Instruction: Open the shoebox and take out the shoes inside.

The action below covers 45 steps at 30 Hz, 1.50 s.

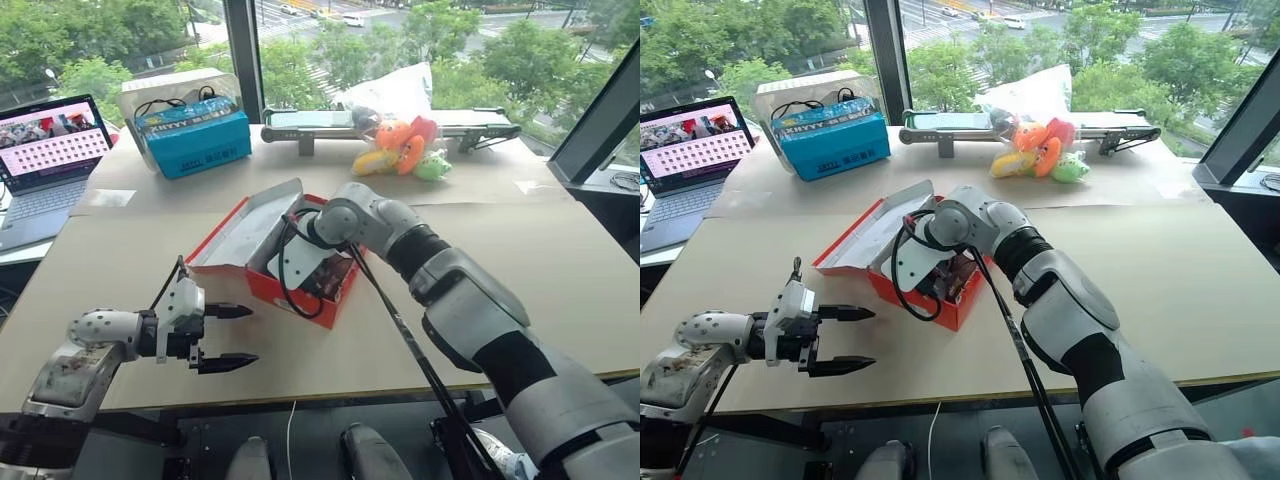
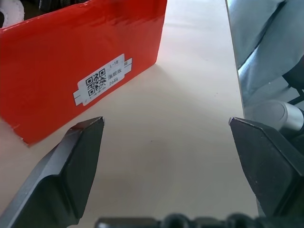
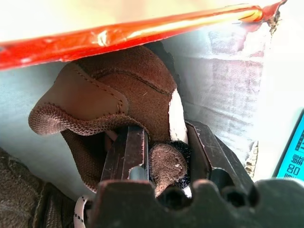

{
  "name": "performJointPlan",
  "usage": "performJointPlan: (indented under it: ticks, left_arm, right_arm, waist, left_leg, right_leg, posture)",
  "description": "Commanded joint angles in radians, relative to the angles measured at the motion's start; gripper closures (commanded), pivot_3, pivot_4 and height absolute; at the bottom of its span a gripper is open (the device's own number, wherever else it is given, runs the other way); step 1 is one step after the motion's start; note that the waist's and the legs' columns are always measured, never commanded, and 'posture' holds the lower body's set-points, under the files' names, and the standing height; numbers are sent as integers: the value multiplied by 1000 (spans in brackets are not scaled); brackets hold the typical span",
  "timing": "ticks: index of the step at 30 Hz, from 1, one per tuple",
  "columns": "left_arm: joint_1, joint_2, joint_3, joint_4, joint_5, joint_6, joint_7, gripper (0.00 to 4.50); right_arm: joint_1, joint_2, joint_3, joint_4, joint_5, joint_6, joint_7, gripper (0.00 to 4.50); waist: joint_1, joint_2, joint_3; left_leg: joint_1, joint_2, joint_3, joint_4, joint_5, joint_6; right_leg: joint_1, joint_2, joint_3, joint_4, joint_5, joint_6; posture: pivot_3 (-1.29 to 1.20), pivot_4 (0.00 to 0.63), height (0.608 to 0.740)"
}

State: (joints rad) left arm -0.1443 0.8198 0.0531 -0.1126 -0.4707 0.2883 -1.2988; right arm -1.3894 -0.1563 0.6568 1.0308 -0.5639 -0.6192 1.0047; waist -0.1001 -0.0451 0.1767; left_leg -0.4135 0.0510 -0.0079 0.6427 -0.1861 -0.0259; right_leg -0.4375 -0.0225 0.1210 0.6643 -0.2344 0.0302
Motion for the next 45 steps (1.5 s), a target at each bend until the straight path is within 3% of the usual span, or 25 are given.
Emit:
performJointPlan:
  ticks: [1, 8, 18, 25, 31, 36, 41, 45]
  left_arm:
    - [-18, -3, -4, -5, 4, -12, 0, 0]
    - [-18, -5, -4, -1, 5, -16, 4, 0]
    - [-28, -8, -11, 5, 8, -17, 3, 0]
    - [-34, -16, -17, 9, 14, -22, 6, 0]
    - [-47, -28, -27, 21, 21, -28, 3, 0]
    - [-61, -45, -45, 35, 30, -40, 1, 0]
    - [-61, -63, -56, 37, 39, -45, 5, 0]
    - [-51, -74, -65, 21, 35, -34, 8, 0]
  right_arm:
    - [-9, -14, -31, -35, 24, 25, 12, 3536]
    - [-10, -51, -159, -193, 181, 152, 118, 3536]
    - [7, -107, -219, -375, 226, 285, 118, 3536]
    - [-66, -163, -454, -507, 409, 642, 72, 3536]
    - [-175, -257, -631, -393, 480, 954, -117, 3536]
    - [-293, -373, -817, -77, 562, 1346, -376, 3536]
    - [-304, -481, -1068, 134, 721, 1441, -682, 3536]
    - [-204, -502, -1246, 209, 853, 1477, -863, 3536]
  waist:
    - [0, 0, 0]
    - [1, 0, 0]
    - [0, 0, 0]
    - [3, 0, 0]
    - [4, 1, 1]
    - [7, 0, 1]
    - [0, 2, 2]
    - [-18, 3, 3]
  left_leg:
    - [0, 0, 0, 0, 0, 0]
    - [-2, 0, 0, 0, 0, 0]
    - [-2, 0, -1, -1, 0, 0]
    - [-2, 0, -1, -1, 0, 0]
    - [-3, 0, -1, -1, 0, 0]
    - [-3, -2, 0, -1, 0, 0]
    - [-8, -2, 1, -2, 0, 0]
    - [-8, -2, 4, -7, -1, 2]
  right_leg:
    - [0, 0, 0, 0, 0, 0]
    - [-1, 0, 0, 0, 0, 0]
    - [-1, 0, 0, 0, 0, 0]
    - [-2, 0, 0, -1, 0, 0]
    - [-2, 0, 0, -1, 0, -1]
    - [-1, -2, 0, -3, 0, -1]
    - [-3, -3, 1, -8, 0, 0]
    - [-5, -2, 4, -9, 0, 1]
  posture:
    - [0, 150, 740]
    - [0, 150, 740]
    - [0, 150, 740]
    - [0, 150, 740]
    - [0, 150, 740]
    - [0, 150, 740]
    - [0, 150, 740]
    - [0, 150, 740]
